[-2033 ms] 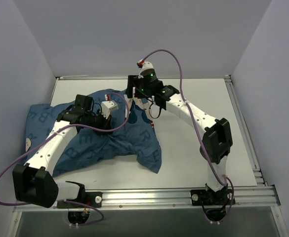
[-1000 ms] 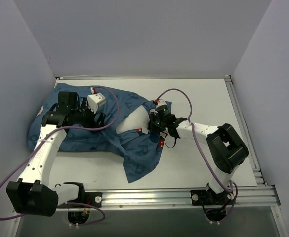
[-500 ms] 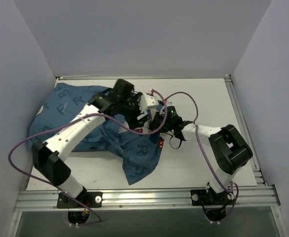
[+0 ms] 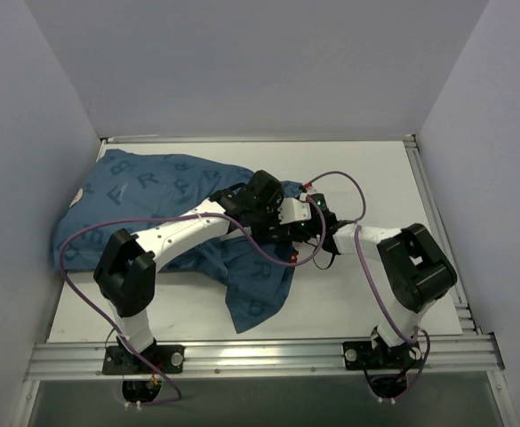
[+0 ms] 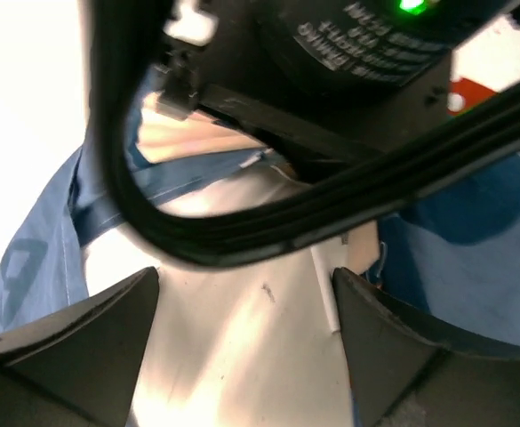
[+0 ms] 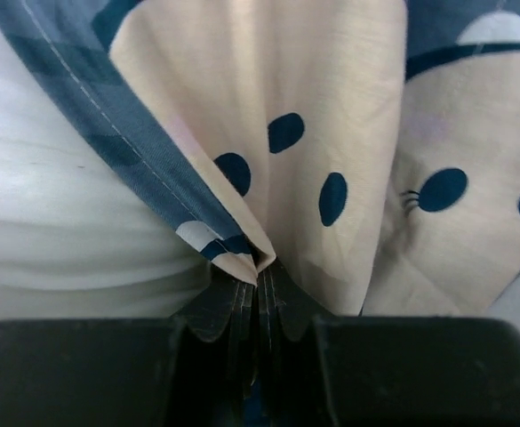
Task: Remove the pillowcase from the pillow
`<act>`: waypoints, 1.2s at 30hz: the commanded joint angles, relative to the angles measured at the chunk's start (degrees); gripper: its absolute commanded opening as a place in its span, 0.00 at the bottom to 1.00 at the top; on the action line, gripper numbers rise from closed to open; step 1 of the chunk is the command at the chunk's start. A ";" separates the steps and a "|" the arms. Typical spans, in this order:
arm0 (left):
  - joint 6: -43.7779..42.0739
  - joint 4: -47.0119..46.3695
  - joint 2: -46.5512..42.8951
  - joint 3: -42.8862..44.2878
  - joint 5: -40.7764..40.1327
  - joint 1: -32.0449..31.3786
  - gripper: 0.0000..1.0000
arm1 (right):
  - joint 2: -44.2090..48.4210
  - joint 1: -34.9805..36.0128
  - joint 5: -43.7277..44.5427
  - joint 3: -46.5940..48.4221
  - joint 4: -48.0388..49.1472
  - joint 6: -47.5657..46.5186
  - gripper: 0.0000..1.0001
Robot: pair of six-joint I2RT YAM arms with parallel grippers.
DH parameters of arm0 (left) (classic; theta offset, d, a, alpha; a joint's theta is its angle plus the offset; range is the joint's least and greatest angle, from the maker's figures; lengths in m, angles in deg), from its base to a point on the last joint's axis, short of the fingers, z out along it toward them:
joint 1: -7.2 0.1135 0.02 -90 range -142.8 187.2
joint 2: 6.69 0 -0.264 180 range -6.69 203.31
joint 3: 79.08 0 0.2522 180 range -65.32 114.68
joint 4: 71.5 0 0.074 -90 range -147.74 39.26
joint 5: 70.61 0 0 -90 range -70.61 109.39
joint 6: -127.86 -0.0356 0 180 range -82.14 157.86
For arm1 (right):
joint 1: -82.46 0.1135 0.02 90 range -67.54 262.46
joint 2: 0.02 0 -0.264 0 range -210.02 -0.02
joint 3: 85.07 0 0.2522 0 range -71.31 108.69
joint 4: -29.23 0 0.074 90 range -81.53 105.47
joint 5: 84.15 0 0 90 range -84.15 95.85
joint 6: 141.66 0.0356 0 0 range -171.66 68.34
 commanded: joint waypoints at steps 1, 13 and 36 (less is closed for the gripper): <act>2.67 -2.11 1.57 -6.55 -14.74 4.13 0.83 | 5.12 -2.49 2.47 -3.74 -1.74 1.17 0.00; 9.89 -1.07 -0.19 -5.77 -6.99 10.29 0.91 | 7.05 -3.73 1.32 -4.19 -1.57 2.41 0.00; -4.71 1.31 -18.73 -27.84 -4.64 6.86 0.02 | -11.98 -17.35 9.93 24.87 -10.70 1.27 0.00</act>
